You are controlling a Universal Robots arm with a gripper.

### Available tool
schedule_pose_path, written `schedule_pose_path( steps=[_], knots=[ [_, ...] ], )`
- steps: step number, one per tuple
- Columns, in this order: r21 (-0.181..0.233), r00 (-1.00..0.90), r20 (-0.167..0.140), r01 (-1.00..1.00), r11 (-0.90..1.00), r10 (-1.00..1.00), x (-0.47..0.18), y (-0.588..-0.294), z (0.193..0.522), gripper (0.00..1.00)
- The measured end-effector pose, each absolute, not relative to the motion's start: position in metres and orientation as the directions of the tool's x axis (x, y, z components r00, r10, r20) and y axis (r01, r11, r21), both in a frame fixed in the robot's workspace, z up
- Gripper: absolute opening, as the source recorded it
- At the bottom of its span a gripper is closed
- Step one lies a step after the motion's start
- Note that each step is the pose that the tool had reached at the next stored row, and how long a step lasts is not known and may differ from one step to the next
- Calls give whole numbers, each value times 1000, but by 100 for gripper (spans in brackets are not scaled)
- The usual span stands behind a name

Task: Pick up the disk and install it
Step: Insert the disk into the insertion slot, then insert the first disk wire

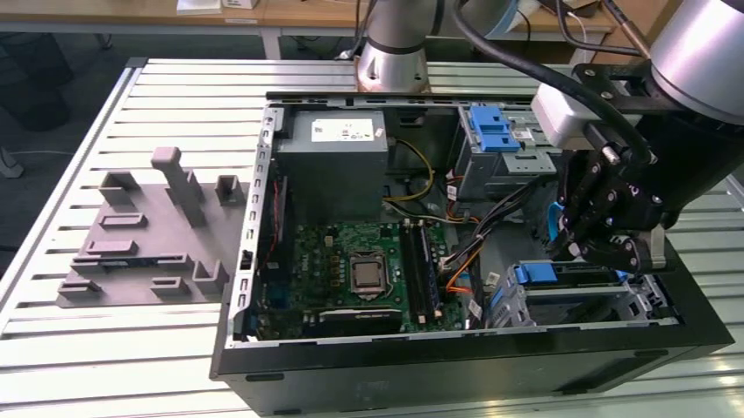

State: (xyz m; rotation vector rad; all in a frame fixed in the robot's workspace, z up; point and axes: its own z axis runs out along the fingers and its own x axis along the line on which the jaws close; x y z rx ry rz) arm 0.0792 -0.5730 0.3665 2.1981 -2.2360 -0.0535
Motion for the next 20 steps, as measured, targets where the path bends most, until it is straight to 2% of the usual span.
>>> schedule_pose_path(
  steps=[20],
  knots=[
    [28,-17,-20,-999,17,-1000,94,-573,365,11]
  ],
)
